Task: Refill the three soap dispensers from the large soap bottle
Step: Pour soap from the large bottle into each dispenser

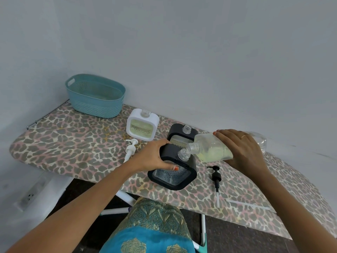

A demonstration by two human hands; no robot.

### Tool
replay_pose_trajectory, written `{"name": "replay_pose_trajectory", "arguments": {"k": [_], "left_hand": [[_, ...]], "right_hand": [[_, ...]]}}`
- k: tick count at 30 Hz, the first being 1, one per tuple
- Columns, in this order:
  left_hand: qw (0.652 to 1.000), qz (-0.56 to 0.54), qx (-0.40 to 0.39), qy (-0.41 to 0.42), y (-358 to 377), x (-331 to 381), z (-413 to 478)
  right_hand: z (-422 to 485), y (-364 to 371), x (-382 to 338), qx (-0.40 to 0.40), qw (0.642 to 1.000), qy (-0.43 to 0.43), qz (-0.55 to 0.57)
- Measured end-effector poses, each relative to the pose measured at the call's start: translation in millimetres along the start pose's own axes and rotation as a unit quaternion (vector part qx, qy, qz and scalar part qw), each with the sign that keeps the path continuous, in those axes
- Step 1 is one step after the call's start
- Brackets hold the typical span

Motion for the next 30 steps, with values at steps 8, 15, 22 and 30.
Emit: {"name": "replay_pose_trajectory", "arguments": {"k": [8,15,22,30], "left_hand": [[1.0,-0.008,-0.006,-0.005,1.4,-2.5,1.2],[1.0,-0.016,-0.007,-0.006,1.9,-1.4,0.3],[1.0,-0.017,-0.006,-0.009,1.7,-3.4,1.6],[1.0,-0.012,-0.001,-0.003,1.0,-3.7,0.9]], "right_hand": [[-0.4,-3.0,2.0,-0.002,1.0,0.001,-0.001],[-0.8,-5.0,4.5,-0.007,1.0,0.0,-0.005],[-0.4,-7.0,5.6,-0.008,1.0,0.002,-0.004],[1.9,-10.0,7.6,-0.007,1.0,-0.001,-0.009]]}}
Point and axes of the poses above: each hand's wrist, its own z-axis towards the middle knuckle, its own y-axis out of the palm, x = y × z, the point moved 2 cm from there along z, towards the middle knuckle, and after that the axes turned 10 degrees about -y, right-handed, at the moved point
